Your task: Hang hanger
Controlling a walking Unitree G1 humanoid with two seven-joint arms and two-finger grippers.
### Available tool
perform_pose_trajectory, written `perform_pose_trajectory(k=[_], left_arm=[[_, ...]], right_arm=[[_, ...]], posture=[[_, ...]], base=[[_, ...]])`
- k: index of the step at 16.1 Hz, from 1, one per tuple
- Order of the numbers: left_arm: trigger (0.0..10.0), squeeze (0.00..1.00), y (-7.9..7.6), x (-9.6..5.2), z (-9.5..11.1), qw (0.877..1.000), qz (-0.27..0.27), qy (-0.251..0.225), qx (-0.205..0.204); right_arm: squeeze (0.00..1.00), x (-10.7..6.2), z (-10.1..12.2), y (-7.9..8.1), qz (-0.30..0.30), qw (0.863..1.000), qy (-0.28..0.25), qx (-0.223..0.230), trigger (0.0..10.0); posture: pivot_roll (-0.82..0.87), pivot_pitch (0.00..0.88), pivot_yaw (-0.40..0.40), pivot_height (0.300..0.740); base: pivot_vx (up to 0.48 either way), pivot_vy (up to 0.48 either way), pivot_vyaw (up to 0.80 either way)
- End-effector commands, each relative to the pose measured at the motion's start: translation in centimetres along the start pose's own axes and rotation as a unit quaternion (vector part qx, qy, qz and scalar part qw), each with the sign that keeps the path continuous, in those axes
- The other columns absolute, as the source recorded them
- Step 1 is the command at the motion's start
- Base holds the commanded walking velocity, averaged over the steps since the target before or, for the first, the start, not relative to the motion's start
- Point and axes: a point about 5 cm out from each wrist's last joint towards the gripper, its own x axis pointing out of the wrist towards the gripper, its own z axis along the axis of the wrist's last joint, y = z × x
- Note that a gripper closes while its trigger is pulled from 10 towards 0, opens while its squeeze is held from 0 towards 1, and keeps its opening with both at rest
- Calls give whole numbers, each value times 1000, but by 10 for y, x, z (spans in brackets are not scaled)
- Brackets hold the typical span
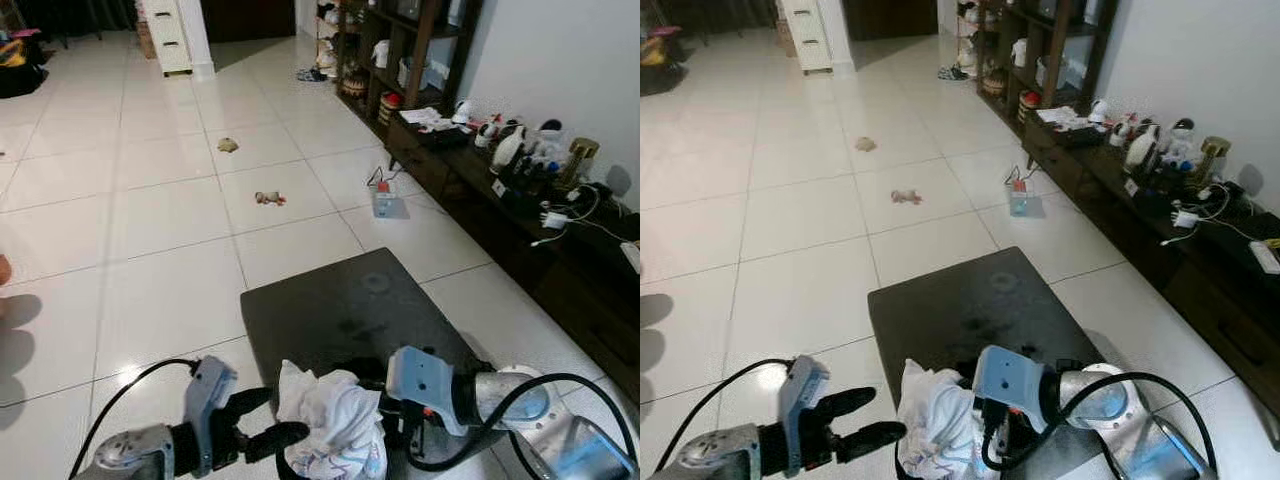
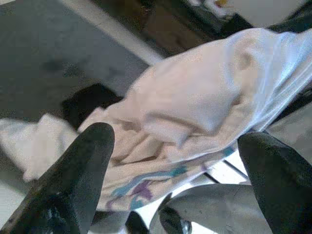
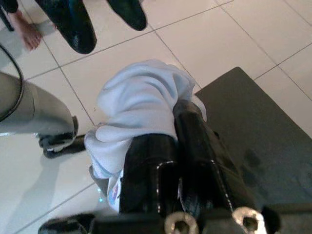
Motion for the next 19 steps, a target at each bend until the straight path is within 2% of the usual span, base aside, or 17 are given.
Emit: perform_pose_trajectory(k=[1,3,4,5,7,9,10,11,12,13,14,15,16,17,18,19], left_arm=[[10000,0,2,-4,1,1000,17,6,-9],[10000,0,15,-5,-5,997,70,40,2],[10000,0,22,-2,-2,994,102,32,7],[10000,0,24,4,1,994,109,19,-3],[10000,0,15,14,2,997,67,27,-3],[10000,0,11,18,0,999,29,44,-3],[10000,0,9,17,-1,998,1,61,22],[10000,0,13,13,-3,994,0,90,59],[10000,0,15,10,-5,991,6,109,81],[10000,0,27,4,-2,983,42,129,124],[10000,0,32,3,0,979,60,135,138],[10000,0,43,2,5,969,102,142,177],[10000,0,47,3,10,959,113,148,215],[10000,0,46,6,12,950,99,152,255],[10000,0,43,8,12,946,85,150,274],[10000,0,40,14,14,935,76,133,319]], right_arm=[[0,-2,2,-6,-14,1000,-3,2,10000],[0,-3,3,-3,2,1000,-3,2,10000],[0,-6,2,-1,17,1000,1,-3,10000],[0,-8,1,0,27,1000,4,-5,10000],[0,-10,6,5,49,999,-4,-7,10000],[0,-11,9,7,60,998,-3,-13,10000],[0,-12,9,7,66,998,4,-18,10000],[0,-13,8,5,62,998,9,-19,10000],[0,-13,8,5,58,998,11,-18,10000],[0,-12,8,2,51,999,8,-12,10000],[0,-12,8,2,49,999,8,-9,10000],[0,-11,8,1,47,999,10,-8,10000],[0,-9,8,-1,37,999,11,-8,10000],[0,-8,11,-5,26,1000,6,-7,10000],[0,-8,14,-6,25,1000,3,-9,10000],[0,-8,19,-9,18,1000,-4,-12,10000]], posture=[[28,89,-5,740],[28,96,-8,740],[27,103,-11,740],[27,106,-12,740],[21,111,-18,740],[14,117,-19,740],[9,120,-19,740],[7,125,-18,740],[8,125,-18,740],[11,130,-16,740],[11,130,-16,740],[15,132,-18,740],[18,134,-18,740],[12,133,-18,740],[11,133,-18,740],[7,133,-18,740]], base=[[0,0,0],[0,0,0],[0,0,0],[0,0,0],[0,0,0],[0,0,0],[0,0,0],[0,0,0],[0,0,0],[0,0,0],[0,0,0],[0,0,0],[0,0,0],[0,0,0],[0,0,0],[0,0,0]])
